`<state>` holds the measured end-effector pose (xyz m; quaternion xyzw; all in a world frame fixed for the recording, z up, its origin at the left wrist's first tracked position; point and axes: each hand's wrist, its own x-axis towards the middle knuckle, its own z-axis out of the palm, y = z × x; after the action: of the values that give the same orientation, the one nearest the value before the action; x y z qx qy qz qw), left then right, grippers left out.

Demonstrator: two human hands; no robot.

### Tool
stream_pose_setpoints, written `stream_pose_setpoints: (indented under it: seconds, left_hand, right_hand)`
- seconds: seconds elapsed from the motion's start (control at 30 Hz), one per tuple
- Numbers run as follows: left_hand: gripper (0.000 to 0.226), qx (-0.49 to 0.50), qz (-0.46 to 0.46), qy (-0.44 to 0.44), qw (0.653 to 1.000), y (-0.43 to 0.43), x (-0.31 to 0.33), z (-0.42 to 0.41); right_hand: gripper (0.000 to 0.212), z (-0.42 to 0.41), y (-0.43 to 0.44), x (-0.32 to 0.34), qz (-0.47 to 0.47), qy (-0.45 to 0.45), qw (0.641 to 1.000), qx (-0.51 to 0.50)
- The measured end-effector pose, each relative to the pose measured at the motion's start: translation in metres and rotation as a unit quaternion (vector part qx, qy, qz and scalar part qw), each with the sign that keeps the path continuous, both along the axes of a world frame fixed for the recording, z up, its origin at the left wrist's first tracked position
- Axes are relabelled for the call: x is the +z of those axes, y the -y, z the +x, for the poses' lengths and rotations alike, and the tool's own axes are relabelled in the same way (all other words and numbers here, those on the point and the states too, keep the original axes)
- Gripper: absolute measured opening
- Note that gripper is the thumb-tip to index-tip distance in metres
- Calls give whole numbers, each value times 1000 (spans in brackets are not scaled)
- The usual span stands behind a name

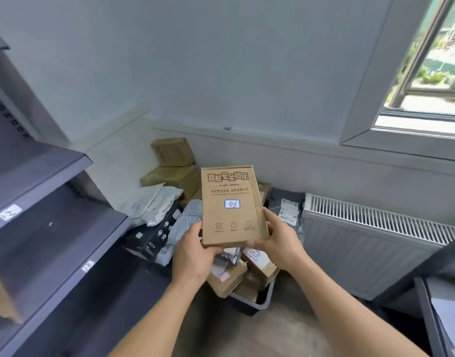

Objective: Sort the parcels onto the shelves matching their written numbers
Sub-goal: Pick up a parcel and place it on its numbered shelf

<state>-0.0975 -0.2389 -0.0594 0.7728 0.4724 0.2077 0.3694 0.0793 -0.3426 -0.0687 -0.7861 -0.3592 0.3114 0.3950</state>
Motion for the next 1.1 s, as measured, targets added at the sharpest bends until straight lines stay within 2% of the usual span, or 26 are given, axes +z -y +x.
stream_pose_setpoints:
  seconds: [0.27, 0.63, 0.97, 1.1]
  left_hand:
    - [59, 101, 61, 82, 990, -8, 32, -78]
    - [72, 231, 60, 144, 960, 17, 56, -210]
    - [68, 324, 36, 172, 930, 64, 56, -297]
    - [65, 369, 44, 172, 912, 81, 62, -327]
  right_hand:
    - [101, -66, -38, 42, 66, -3, 996, 51]
    - [72, -190, -62, 69, 126, -3, 980, 151]
    - [64, -279, -54, 72, 135, -1, 959, 249]
    - [68, -311, -63, 74, 132, -6, 944, 303]
